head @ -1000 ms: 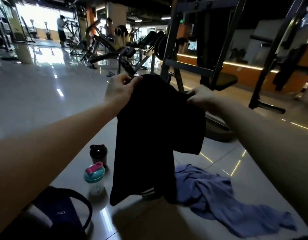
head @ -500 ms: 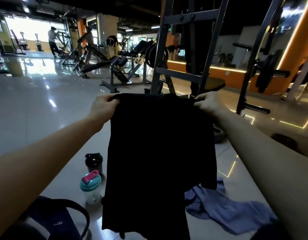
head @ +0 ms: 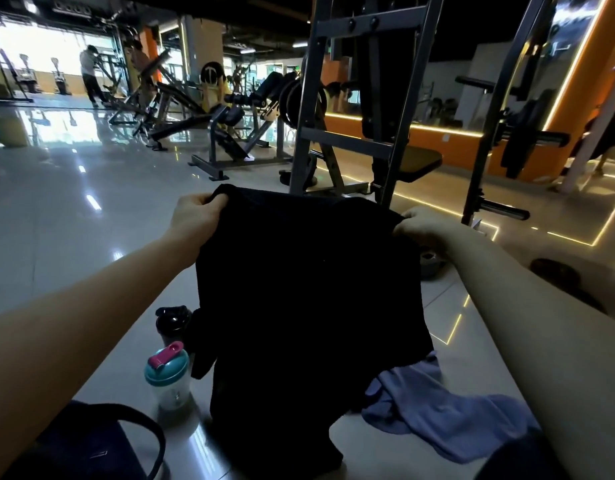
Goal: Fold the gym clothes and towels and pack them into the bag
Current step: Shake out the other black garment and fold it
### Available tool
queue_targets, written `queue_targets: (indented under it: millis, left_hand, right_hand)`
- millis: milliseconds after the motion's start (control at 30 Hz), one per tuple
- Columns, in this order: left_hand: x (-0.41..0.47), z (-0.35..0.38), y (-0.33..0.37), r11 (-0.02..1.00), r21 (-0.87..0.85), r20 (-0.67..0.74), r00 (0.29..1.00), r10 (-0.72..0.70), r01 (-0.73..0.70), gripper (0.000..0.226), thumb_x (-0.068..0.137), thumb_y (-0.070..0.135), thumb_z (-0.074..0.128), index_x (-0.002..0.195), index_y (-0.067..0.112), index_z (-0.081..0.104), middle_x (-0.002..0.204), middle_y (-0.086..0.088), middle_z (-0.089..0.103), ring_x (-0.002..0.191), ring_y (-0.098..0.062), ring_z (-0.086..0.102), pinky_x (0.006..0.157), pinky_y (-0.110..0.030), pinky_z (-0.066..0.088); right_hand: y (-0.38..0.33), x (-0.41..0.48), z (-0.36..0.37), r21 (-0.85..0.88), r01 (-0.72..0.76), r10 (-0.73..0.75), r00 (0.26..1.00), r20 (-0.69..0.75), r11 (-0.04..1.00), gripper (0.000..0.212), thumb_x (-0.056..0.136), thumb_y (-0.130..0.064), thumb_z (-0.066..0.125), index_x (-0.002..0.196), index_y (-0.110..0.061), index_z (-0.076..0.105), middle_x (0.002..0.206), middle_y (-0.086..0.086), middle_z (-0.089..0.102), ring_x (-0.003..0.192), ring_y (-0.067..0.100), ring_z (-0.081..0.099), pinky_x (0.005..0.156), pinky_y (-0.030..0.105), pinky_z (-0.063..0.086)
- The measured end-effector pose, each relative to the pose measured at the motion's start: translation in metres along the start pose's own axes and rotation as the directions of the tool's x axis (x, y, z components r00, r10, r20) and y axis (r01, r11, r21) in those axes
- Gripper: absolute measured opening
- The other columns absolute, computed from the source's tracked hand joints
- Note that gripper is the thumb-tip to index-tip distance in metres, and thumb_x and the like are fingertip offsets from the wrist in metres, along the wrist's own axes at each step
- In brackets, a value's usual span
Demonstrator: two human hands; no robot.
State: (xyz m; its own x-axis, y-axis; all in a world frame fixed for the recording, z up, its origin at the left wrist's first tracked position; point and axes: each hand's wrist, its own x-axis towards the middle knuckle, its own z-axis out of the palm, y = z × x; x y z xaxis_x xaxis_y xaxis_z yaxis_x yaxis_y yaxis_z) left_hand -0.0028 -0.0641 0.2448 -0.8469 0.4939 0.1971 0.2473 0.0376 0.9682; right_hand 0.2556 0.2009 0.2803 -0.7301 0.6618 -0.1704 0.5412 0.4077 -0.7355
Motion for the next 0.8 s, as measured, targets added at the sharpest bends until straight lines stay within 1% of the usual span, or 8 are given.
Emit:
queue_targets:
  millis: [133, 233, 300, 400, 467, 600, 700, 800]
  left_hand:
    - [-0.009, 0.026, 0.012, 0.988, 0.118, 0.123, 0.989, 0.081, -0.095, 0.019, 0.102, 0.027, 0.057, 0.091, 0.020, 0.071, 0.084, -0.003, 0.069, 0.075, -0.017, 0.065, 0.071, -0.031, 0.050]
    - [-0.015, 0.044, 0.014, 0.973, 0.167, 0.222, 0.968, 0.119, -0.158, 0.019, 0.102, 0.025, 0.059, 0.088, 0.021, 0.072, 0.074, 0.005, 0.068, 0.061, -0.005, 0.063, 0.061, -0.021, 0.048]
    - [-0.016, 0.052, 0.012, 0.968, 0.182, 0.265, 0.957, 0.121, -0.173, 0.023, 0.101, 0.025, 0.060, 0.081, 0.025, 0.071, 0.066, 0.009, 0.065, 0.052, 0.001, 0.060, 0.053, -0.015, 0.046]
    - [-0.019, 0.061, 0.012, 0.963, 0.184, 0.314, 0.940, 0.134, -0.199, 0.021, 0.100, 0.024, 0.061, 0.082, 0.025, 0.071, 0.066, 0.010, 0.066, 0.052, 0.002, 0.060, 0.052, -0.014, 0.045]
    - [-0.021, 0.066, 0.010, 0.942, 0.208, 0.353, 0.918, 0.180, -0.265, 0.021, 0.100, 0.023, 0.062, 0.081, 0.021, 0.072, 0.064, 0.008, 0.064, 0.051, 0.000, 0.056, 0.052, -0.017, 0.042]
    - [-0.024, 0.067, 0.009, 0.925, 0.204, 0.379, 0.897, 0.227, -0.320, 0.025, 0.099, 0.022, 0.063, 0.074, 0.019, 0.067, 0.053, 0.010, 0.056, 0.045, 0.000, 0.050, 0.047, -0.016, 0.038]
    - [-0.025, 0.057, 0.000, 0.966, 0.136, 0.533, 0.838, 0.115, -0.219, 0.006, 0.095, 0.021, 0.070, 0.091, 0.016, 0.070, 0.069, 0.008, 0.070, 0.061, -0.003, 0.066, 0.054, -0.015, 0.049]
    - [-0.021, 0.050, -0.038, 0.913, 0.365, 0.635, 0.766, -0.102, -0.181, 0.024, 0.091, 0.016, 0.074, 0.111, 0.004, 0.072, 0.087, -0.008, 0.072, 0.067, -0.015, 0.066, 0.061, -0.022, 0.057]
  right_hand:
    - [-0.015, 0.002, 0.013, -0.261, 0.023, -0.036, 0.998, -0.043, 0.965, 0.009, 0.099, -0.012, 0.060, 0.090, -0.010, 0.060, 0.079, 0.007, 0.055, 0.063, 0.015, 0.053, 0.055, 0.025, 0.039]
    - [-0.028, 0.003, 0.025, -0.218, 0.065, -0.051, 0.996, 0.069, 0.974, 0.008, 0.098, -0.014, 0.064, 0.093, -0.008, 0.065, 0.079, 0.010, 0.060, 0.063, 0.017, 0.057, 0.058, 0.029, 0.045]
    - [-0.037, 0.004, 0.035, -0.193, 0.162, -0.135, 0.980, 0.144, 0.968, 0.002, 0.097, -0.012, 0.064, 0.099, -0.012, 0.065, 0.094, 0.011, 0.065, 0.079, 0.018, 0.062, 0.071, 0.031, 0.050]
    - [-0.051, 0.001, 0.058, -0.019, 0.258, -0.241, 0.924, 0.297, 0.966, 0.051, 0.083, -0.011, 0.073, 0.129, -0.018, 0.053, 0.127, 0.003, 0.054, 0.116, 0.018, 0.056, 0.094, 0.027, 0.049]
    - [-0.057, 0.001, 0.076, 0.090, 0.234, -0.250, 0.891, 0.378, 0.968, 0.081, 0.069, -0.022, 0.083, 0.141, -0.021, 0.045, 0.133, 0.000, 0.051, 0.121, 0.016, 0.054, 0.101, 0.031, 0.048]
    - [-0.065, -0.004, 0.093, 0.087, 0.308, -0.320, 0.898, 0.303, 0.947, 0.023, 0.094, -0.004, 0.061, 0.115, -0.012, 0.063, 0.107, 0.006, 0.063, 0.098, 0.015, 0.065, 0.084, 0.028, 0.053]
    - [-0.065, -0.007, 0.078, 0.162, 0.314, -0.336, 0.933, 0.131, 0.935, 0.020, 0.101, -0.002, 0.049, 0.107, -0.016, 0.063, 0.100, 0.005, 0.060, 0.089, 0.015, 0.060, 0.076, 0.026, 0.051]
    - [-0.059, -0.005, 0.058, 0.388, 0.283, -0.271, 0.959, -0.088, 0.877, 0.020, 0.103, -0.005, 0.046, 0.106, -0.017, 0.062, 0.099, 0.005, 0.063, 0.086, 0.014, 0.064, 0.059, 0.018, 0.052]
